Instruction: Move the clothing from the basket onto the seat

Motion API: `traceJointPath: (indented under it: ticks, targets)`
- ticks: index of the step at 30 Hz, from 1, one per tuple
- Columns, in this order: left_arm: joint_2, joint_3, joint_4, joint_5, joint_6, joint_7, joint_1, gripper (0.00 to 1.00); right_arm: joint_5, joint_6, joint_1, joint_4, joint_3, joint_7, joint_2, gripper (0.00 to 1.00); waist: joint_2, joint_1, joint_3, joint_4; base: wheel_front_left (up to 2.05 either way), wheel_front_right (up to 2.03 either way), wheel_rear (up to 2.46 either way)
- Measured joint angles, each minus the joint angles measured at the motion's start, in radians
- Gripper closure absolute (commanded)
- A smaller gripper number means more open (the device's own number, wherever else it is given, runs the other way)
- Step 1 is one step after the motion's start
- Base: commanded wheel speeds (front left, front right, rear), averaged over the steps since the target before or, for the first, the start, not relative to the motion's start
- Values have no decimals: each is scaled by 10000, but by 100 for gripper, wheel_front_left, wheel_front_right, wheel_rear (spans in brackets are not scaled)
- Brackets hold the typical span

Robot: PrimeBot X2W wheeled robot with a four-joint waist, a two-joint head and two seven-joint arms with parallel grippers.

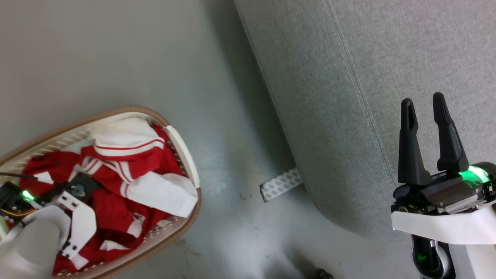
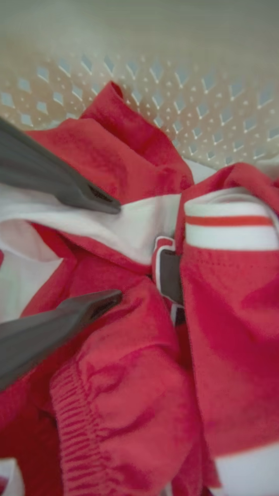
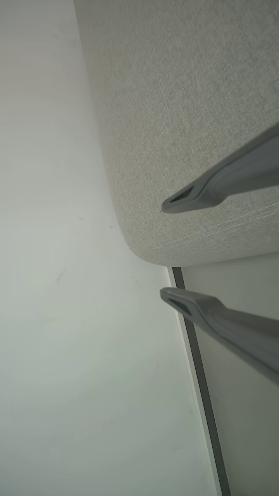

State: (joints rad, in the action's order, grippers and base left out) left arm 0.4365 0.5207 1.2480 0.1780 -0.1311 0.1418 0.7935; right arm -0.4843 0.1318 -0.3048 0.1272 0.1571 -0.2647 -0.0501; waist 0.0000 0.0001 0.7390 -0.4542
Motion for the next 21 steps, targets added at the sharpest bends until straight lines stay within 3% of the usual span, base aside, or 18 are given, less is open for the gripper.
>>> traceJointPath:
  ticks: [6, 7, 8, 9, 10, 11, 21]
  targets:
    - [155, 341, 188, 50, 0, -397, 289, 0, -100, 0, -22, 259, 38, 0, 2, 0, 0, 0, 603, -341, 0, 0, 0]
    - [150, 341, 211, -17, 0, -447, 291, 9, -109, 0, -24, 274, 52, 0, 2, 0, 0, 0, 674, -381, 0, 0, 0]
    - [144, 360, 238, -79, 0, -483, 292, 38, -119, 0, -28, 286, 61, 0, 0, 0, 0, 0, 735, -415, 0, 0, 0]
    - [128, 412, 257, -121, 0, -533, 293, 57, -121, 0, -36, 288, 75, 0, 2, 0, 0, 0, 789, -443, 0, 0, 0]
    - [102, 460, 274, -161, -2, -569, 293, 62, -127, 0, -47, 288, 82, 0, 2, 0, 0, 0, 829, -463, 0, 0, 0]
    - [75, 510, 288, -207, -2, -606, 293, 100, -128, 0, -60, 288, 84, 0, 2, 0, 0, -1, 861, -473, 0, 0, 0]
    - [-242, 679, 349, -821, 4, -420, 259, 100, 8, 0, -155, 221, 54, 0, 2, 0, 0, 0, 633, -294, 0, 0, 0]
